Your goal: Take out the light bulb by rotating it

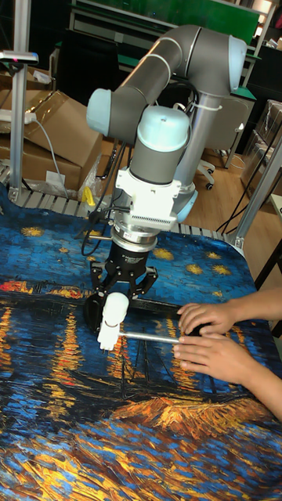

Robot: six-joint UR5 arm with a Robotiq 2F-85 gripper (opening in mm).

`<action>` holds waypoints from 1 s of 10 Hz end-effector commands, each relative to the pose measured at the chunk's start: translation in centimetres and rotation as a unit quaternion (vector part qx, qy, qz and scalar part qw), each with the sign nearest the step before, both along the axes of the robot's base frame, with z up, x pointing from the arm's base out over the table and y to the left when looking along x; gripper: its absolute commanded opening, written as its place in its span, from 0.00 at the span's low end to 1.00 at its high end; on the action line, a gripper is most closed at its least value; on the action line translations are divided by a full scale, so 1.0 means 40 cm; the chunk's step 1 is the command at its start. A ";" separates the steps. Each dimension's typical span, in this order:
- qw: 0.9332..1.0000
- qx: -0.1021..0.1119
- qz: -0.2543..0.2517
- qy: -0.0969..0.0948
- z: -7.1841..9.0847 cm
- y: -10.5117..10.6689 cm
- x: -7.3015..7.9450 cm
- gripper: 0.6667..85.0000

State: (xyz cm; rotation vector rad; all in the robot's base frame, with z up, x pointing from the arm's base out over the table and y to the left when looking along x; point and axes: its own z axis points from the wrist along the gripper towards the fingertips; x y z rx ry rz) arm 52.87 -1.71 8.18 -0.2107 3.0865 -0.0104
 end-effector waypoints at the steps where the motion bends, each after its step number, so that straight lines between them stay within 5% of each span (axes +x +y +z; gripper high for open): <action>1: 1.000 0.004 0.002 -0.011 0.006 0.005 0.014 0.49; 10: 0.995 0.000 0.086 -0.053 0.012 0.005 0.059 0.42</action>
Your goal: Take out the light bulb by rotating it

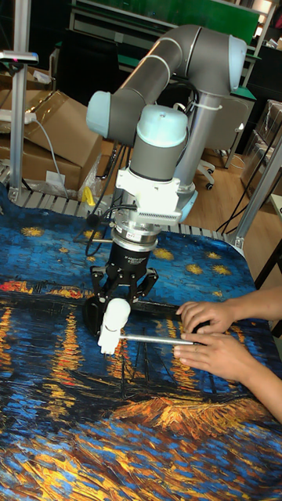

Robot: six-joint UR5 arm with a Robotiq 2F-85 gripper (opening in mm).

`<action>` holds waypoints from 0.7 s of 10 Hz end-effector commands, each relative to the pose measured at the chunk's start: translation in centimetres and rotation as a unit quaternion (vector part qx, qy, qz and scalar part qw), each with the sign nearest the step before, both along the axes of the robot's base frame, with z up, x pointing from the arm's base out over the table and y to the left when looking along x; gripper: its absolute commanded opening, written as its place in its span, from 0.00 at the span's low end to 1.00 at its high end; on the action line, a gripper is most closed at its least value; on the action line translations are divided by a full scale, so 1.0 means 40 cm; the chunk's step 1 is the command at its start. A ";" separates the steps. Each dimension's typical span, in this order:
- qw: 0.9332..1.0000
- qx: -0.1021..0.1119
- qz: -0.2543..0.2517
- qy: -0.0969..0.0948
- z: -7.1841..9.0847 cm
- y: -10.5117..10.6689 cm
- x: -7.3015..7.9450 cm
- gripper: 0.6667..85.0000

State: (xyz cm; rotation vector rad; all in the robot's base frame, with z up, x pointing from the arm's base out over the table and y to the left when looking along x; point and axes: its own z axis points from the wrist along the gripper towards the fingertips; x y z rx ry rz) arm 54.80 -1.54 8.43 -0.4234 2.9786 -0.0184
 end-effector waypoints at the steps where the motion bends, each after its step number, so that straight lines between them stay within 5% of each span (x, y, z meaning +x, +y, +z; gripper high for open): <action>1: 1.000 0.017 0.011 0.003 0.004 0.023 -0.008 0.49; 3: 0.999 0.018 0.022 0.024 0.007 0.019 -0.037 0.67; 7: 0.999 0.000 -0.005 0.046 0.071 -0.028 -0.101 0.62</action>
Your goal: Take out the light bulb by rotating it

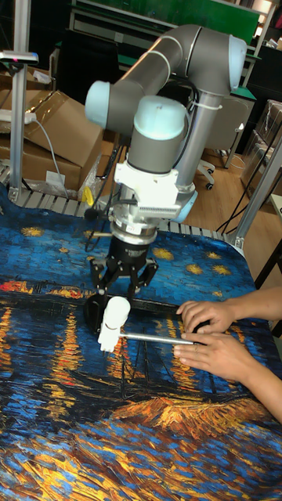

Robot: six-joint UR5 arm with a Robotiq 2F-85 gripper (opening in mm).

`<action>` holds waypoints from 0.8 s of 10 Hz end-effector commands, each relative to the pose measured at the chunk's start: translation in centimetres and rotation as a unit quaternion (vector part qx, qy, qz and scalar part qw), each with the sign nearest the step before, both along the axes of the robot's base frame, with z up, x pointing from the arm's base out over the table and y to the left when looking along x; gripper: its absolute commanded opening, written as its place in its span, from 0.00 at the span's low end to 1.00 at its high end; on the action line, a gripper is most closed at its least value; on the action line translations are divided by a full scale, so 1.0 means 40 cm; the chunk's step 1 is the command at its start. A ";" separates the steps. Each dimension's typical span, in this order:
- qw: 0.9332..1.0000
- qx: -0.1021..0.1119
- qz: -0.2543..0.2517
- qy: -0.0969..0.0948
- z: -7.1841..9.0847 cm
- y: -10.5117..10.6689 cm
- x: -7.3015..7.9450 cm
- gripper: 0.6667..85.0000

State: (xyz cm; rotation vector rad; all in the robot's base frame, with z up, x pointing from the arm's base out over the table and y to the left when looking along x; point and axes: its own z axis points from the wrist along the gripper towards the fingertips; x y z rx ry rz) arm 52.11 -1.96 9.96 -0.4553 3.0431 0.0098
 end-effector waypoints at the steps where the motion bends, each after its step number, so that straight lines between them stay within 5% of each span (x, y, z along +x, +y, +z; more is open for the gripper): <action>1: 1.000 -0.003 -0.021 0.007 0.036 -0.023 -0.046 0.62; 3: 0.999 0.008 -0.037 0.009 0.052 -0.021 -0.086 0.62; 8: 0.999 0.017 -0.040 -0.001 0.046 -0.015 -0.071 0.60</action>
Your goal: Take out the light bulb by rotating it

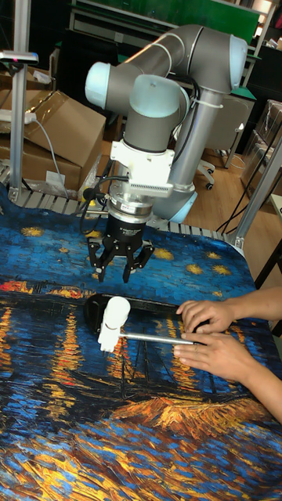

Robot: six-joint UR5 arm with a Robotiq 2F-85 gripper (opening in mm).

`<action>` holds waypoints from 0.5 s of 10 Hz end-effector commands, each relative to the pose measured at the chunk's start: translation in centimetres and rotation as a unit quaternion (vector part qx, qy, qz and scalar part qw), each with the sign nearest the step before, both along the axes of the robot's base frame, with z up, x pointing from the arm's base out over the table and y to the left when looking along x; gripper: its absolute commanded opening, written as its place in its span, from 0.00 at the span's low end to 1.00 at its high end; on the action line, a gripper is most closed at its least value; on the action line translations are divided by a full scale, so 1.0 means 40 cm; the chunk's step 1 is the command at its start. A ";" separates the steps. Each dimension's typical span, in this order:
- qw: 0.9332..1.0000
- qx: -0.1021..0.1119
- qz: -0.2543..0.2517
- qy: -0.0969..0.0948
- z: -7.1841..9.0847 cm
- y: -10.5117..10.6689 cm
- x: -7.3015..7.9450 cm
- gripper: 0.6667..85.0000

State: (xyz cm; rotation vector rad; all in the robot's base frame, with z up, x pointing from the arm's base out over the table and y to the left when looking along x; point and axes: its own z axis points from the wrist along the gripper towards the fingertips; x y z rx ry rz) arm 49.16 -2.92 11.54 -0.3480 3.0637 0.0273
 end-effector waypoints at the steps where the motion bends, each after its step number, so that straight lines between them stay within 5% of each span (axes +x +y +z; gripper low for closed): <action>1: 1.000 0.014 -0.012 -0.006 0.006 0.013 0.002 0.60; 5: 0.999 0.031 -0.019 -0.035 0.011 0.033 0.041 0.63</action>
